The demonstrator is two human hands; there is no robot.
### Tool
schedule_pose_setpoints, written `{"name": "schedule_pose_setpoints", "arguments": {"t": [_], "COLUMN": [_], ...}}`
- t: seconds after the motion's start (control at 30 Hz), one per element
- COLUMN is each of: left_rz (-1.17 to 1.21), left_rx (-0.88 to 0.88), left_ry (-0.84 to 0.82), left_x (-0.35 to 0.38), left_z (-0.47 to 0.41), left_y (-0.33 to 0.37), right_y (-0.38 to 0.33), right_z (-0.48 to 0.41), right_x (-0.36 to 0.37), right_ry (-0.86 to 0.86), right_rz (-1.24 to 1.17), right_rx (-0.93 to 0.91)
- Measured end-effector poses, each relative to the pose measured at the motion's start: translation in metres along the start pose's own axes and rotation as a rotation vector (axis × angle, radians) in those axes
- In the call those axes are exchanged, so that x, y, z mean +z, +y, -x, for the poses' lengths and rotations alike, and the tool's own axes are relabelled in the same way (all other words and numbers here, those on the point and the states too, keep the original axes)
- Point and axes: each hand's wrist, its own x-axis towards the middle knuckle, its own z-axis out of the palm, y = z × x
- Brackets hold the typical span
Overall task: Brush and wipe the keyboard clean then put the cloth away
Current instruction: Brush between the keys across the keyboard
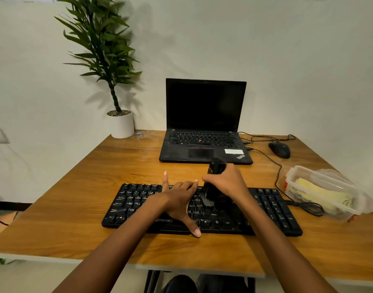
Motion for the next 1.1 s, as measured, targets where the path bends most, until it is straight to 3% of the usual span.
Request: {"name": "schedule_pose_setpoints", "arguments": {"t": [0.1,0.3,0.47,0.63,0.8,0.87,1.0,1.1], "left_rz": [-0.001,0.01,0.016,0.006,0.001,-0.003,0.008,-0.001], "left_rx": [-0.001,-0.003,0.003,-0.008,-0.003,0.001,0.006,-0.002], "left_ry": [-0.004,-0.014,-0.005,-0.019,0.001,0.004,0.004,-0.006], "left_x": [0.001,-0.002,-0.001,-0.001,0.0,0.0,0.0,-0.002], "left_z": [-0.002,0.0,0.0,0.0,0.0,-0.001,0.0,0.001], "left_y": [0.0,0.001,0.0,0.0,0.001,0.0,0.0,0.001], "right_y": [0.005,0.001,0.006,0.005,0.006,0.012,0.007,0.002], "right_z": [0.003,-0.003,0.001,-0.003,-0.002,0.008,0.008,0.0], "right_x": [0.012,-0.002,0.016,-0.005,0.009,0.012,-0.001,0.001], "right_ry": [0.083,-0.117,0.031,-0.183,0.055,0.038,-0.161,-0.006], "right_rz": [-0.047,0.038,-0.063,-0.008,-0.073,-0.089,0.004,0.005], "right_rx": [-0.087,-0.083,-0.135,-0.022,-0.116,-0.08,0.009,-0.067]}}
